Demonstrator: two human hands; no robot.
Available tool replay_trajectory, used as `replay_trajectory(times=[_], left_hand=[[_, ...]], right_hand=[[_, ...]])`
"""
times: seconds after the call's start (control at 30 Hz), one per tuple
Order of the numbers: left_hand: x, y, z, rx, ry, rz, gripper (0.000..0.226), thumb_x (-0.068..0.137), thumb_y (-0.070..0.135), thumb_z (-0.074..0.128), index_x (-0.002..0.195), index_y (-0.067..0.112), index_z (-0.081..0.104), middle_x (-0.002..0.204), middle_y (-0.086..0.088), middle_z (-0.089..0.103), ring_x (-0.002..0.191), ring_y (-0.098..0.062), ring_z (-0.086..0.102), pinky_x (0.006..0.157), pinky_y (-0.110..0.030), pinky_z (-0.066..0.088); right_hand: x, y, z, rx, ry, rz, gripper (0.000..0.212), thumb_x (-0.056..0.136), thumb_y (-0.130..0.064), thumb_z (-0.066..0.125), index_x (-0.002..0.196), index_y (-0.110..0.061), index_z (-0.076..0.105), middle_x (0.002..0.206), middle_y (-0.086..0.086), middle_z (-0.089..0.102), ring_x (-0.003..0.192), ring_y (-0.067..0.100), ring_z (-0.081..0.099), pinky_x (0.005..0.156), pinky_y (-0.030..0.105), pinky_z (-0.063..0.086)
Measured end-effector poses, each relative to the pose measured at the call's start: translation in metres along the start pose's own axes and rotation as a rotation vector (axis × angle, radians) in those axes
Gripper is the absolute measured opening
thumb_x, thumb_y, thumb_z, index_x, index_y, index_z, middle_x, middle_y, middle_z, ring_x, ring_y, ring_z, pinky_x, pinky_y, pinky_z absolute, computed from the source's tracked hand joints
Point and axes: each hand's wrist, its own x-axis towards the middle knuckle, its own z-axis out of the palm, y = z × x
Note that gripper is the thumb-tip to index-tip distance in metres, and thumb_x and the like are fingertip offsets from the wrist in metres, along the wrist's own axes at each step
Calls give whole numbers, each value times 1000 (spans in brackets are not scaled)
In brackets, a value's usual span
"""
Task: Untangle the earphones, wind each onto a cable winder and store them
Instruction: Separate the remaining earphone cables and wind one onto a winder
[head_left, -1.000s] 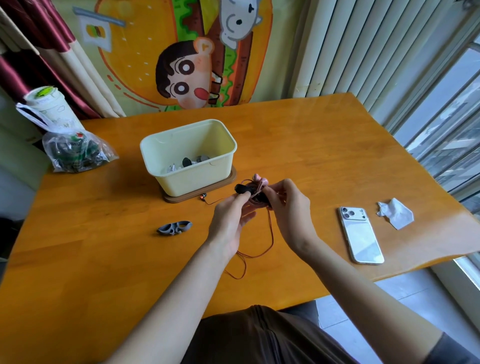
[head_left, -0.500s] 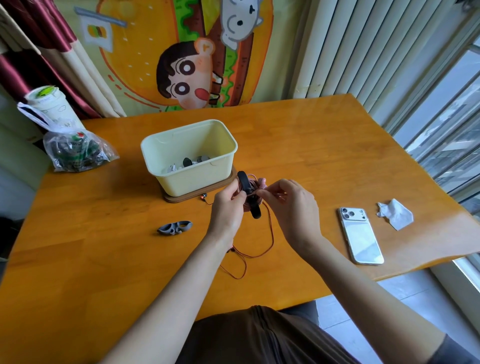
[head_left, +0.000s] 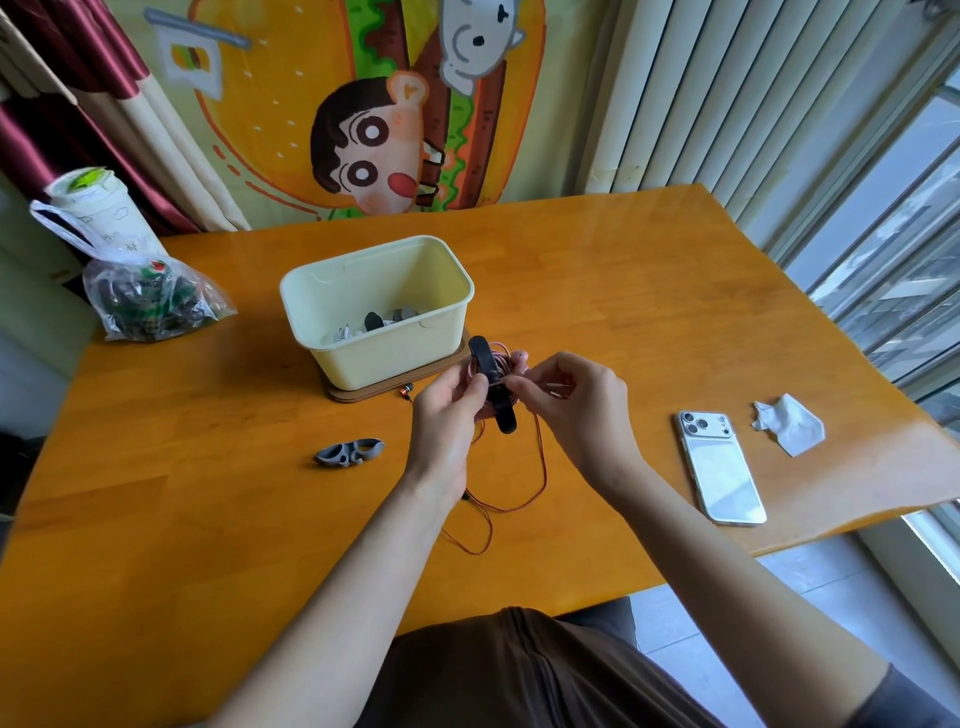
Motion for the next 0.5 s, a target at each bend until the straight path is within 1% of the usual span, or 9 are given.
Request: replay_trajectory(times=[0.07,0.13,0.2,0.33,0.43,0.5], left_hand=[[2,1,0,-56,11,-22,33,102,3,34,119,7,63,114,-11,69,109,-21,65,95,-32,50],[4,1,1,-137,25,-55,34,102,4,34,126,2,58,118,-13,67,112,-21,63,96,-32,48],[5,1,2,-242,32,-90,34,102,5,34,128,2,57,119,-12,67,111,-20,64,92,-30,49],[3,5,3,-395,-33,-132,34,102,6,34,125,5,59,112,-5,71,104,-11,67,80,-21,53],[1,4,4,-385,-39,-134,33,102,6,35,124,6,59,115,-5,70,106,-11,66,81,-22,52],[-1,4,3,-314,-43,-119,32,102,8,37,123,6,61,118,-5,69,110,-12,64,84,-24,51]], right_hand=[[0,-3,0,128,-31,62,16,79,-23,75,77,-9,68,71,-5,70,66,4,67,61,15,52],[1,-7,1,192,-31,85,15,79,-22,75,77,-9,69,69,-4,70,63,5,67,60,16,53],[2,-12,2,205,-13,92,14,80,-21,75,77,-9,68,68,-4,69,62,5,68,60,18,54],[5,-15,1,267,-28,155,13,80,-19,74,76,-9,66,68,0,68,64,9,69,60,23,57],[9,-13,-1,376,-133,269,13,82,-16,72,75,-8,64,69,3,67,64,12,68,60,24,56],[11,-7,0,343,-149,298,14,83,-16,71,76,-8,63,72,4,67,66,17,68,62,29,58]])
